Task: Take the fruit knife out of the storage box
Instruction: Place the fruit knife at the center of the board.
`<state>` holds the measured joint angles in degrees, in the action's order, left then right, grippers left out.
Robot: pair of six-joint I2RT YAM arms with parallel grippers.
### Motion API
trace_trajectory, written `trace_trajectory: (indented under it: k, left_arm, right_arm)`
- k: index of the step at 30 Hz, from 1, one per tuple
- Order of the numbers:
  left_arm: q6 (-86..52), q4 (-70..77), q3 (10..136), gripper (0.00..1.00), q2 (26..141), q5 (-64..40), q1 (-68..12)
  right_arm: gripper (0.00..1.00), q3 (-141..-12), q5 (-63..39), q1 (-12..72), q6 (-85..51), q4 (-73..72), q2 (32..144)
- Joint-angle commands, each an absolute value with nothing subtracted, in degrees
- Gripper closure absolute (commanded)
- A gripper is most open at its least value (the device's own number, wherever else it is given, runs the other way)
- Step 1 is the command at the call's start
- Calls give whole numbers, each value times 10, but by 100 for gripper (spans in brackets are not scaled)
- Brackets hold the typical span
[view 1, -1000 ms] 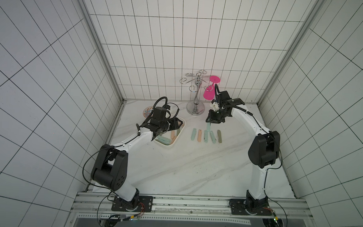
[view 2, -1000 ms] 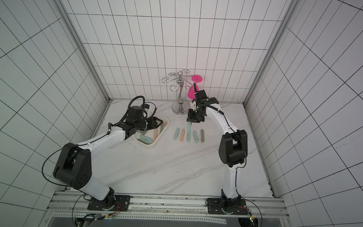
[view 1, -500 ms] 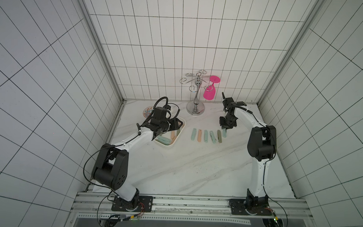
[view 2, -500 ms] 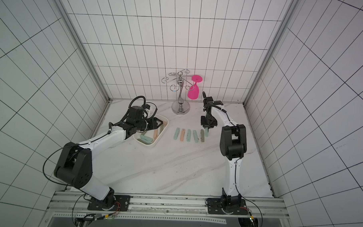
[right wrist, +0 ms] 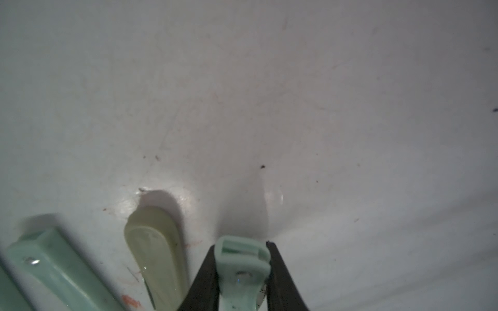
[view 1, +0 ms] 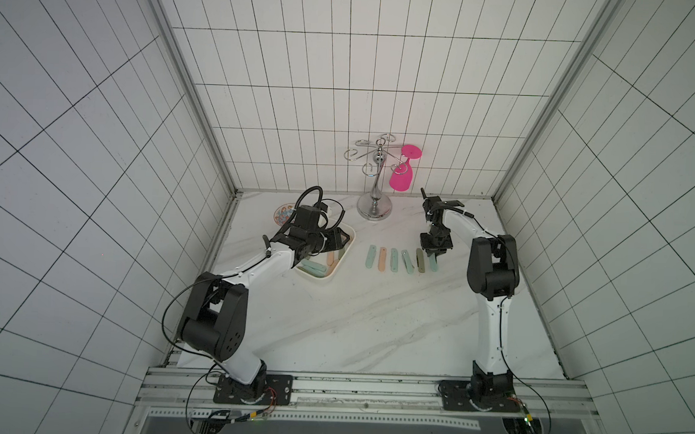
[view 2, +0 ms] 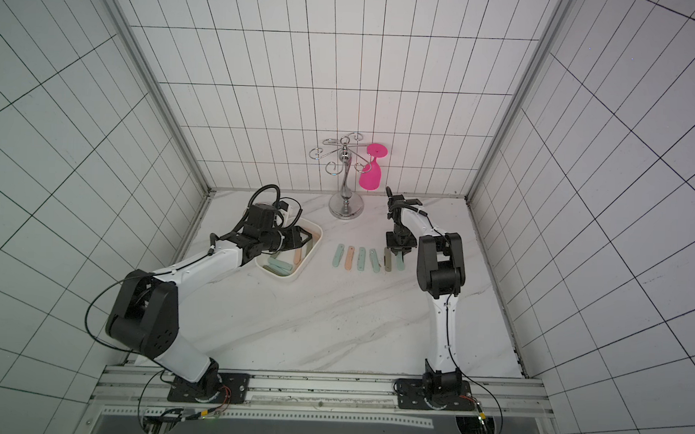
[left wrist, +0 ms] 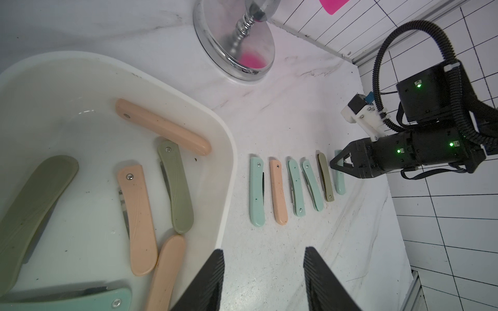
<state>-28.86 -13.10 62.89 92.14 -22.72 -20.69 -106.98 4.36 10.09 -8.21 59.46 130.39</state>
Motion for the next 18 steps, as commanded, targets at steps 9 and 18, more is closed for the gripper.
trace_trajectory:
  k: [9,18]
  left_arm:
    - [-270,-142,661,49,940,-220,-208]
    - [-271,-142,659,49,943,-216,-208]
  right_arm:
    - [82,-1066,32,92,-84,609,1320]
    - [64,-1066,19,90,-90,606,1319]
